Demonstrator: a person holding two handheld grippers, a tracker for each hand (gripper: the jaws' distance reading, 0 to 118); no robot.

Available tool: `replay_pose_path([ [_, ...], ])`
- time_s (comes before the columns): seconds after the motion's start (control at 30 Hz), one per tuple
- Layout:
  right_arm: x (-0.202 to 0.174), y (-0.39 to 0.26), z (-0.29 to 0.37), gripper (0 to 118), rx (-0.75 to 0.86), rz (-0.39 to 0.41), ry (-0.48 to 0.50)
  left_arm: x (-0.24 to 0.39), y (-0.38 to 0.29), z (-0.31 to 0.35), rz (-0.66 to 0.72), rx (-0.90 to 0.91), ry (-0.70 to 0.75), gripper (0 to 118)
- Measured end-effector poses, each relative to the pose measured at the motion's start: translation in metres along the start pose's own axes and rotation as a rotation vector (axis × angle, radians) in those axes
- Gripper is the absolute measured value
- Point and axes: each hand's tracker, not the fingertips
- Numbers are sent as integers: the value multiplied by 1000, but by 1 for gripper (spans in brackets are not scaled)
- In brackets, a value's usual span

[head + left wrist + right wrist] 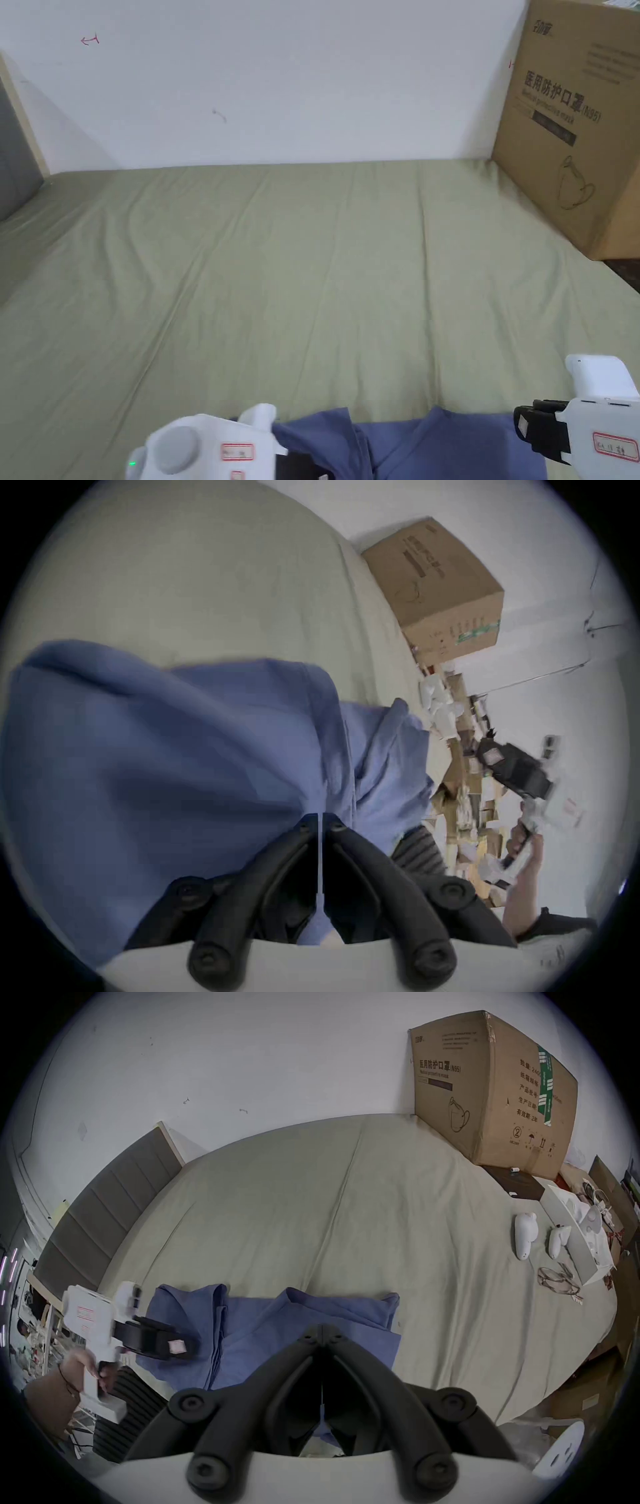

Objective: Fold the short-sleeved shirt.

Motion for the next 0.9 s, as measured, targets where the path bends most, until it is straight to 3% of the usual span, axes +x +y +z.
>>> replay_pose_path([
  [0.1, -3, 3, 1, 0, 6, 8, 2, -32, -1, 57, 50, 61, -69, 4],
  [0.17, -6, 6, 0, 0, 7, 15, 3, -58, -3, 86, 100, 101, -117, 23],
  [0.27, -12, 10, 0, 0, 5, 27, 7, -94, -3, 112, 127, 167, -92, 110],
  [0.3, -13, 12, 1, 0, 4, 30, 7, -105, -2, 115, 135, 171, -84, 118],
  [0.47, -20, 18, 6, 0, 5, 43, -3, -134, 2, 102, 258, 169, -148, 118],
  [0.6, -24, 20, 6, 0, -4, 46, -15, -134, 8, 57, 312, 126, -471, 118],
  [0.7, -25, 21, 7, 0, -6, 49, -17, -134, 12, 19, 380, 57, -607, 118],
  [0.87, -27, 21, 6, 0, -13, 54, -10, -128, 14, 4, 300, 58, -581, 115],
  [0.9, -28, 21, 5, 0, -15, 54, -9, -130, 11, 5, 303, 71, -551, 99],
])
